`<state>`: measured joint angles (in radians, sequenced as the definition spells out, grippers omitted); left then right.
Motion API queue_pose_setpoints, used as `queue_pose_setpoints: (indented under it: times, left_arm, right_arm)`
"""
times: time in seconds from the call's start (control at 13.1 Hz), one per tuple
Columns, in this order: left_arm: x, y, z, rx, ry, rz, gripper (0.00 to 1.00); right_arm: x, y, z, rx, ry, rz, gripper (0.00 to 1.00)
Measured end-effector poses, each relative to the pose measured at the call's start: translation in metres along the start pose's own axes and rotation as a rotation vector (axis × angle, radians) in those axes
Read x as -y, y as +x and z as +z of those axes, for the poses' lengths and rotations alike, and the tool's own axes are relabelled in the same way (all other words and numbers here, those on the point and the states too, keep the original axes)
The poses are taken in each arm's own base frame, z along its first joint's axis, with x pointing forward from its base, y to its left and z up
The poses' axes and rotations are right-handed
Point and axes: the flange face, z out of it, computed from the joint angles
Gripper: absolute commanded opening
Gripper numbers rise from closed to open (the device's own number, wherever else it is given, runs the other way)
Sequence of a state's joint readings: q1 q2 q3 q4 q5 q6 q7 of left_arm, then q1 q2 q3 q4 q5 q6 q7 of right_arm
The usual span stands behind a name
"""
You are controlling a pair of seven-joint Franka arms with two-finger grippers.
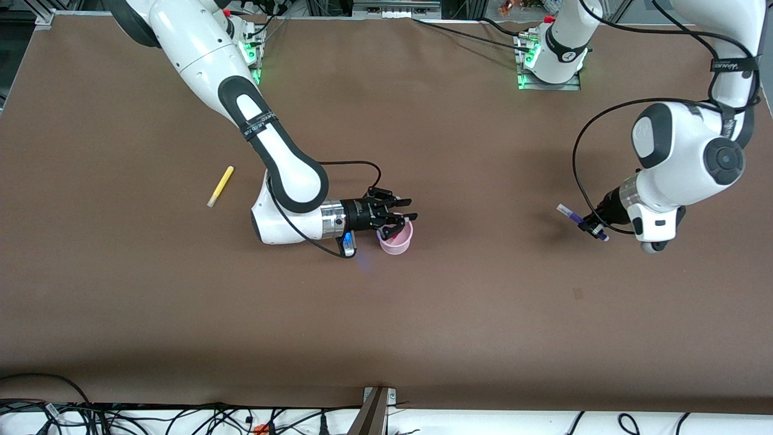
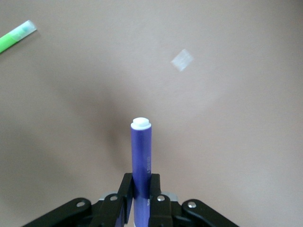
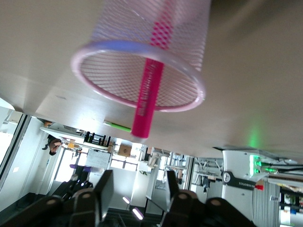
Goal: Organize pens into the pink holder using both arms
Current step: 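Drop the pink marker into the cup while the left gripper lifts the blue marker, then withdraw the right arm while the left gripper carries the blue marker over the cup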
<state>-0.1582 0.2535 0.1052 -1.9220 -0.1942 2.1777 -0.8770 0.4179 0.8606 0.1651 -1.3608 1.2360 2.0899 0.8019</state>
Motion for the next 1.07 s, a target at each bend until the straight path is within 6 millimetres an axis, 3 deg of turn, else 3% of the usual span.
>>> queue_pose_setpoints:
  times: [0.15,0.23,0.38,0.53,0.76,1.07]
  left_arm:
    - [-0.022,-0.013,-0.013,-0.016,-0.028,-0.051,0.00]
    - [-0.036,-0.024,-0.017,-0.022,-0.041,-0.083,0.00]
    - [-0.070,-0.048,-0.027,-0.032,-0.075,-0.158,0.00]
    - [-0.109,-0.080,-0.030,-0.035,-0.108,-0.230,0.00]
    - [-0.160,-0.135,-0.016,-0.031,-0.130,-0.281,0.00]
    - [-0.202,-0.226,0.021,-0.198,-0.171,-0.279,0.00]
  right_arm:
    - [0.015,-0.013,-0.029,-0.061,-0.088,-0.065,1.00]
    - [0.026,-0.027,-0.054,-0.104,-0.131,-0.115,1.00]
    - [0.044,-0.063,-0.116,-0.241,-0.207,-0.244,1.00]
    - [0.050,-0.114,-0.176,-0.426,-0.278,-0.372,1.00]
    - [0.029,-0.171,-0.248,-0.589,-0.457,-0.577,1.00]
    - [-0.028,-0.211,-0.352,-0.678,-0.707,-0.814,1.00]
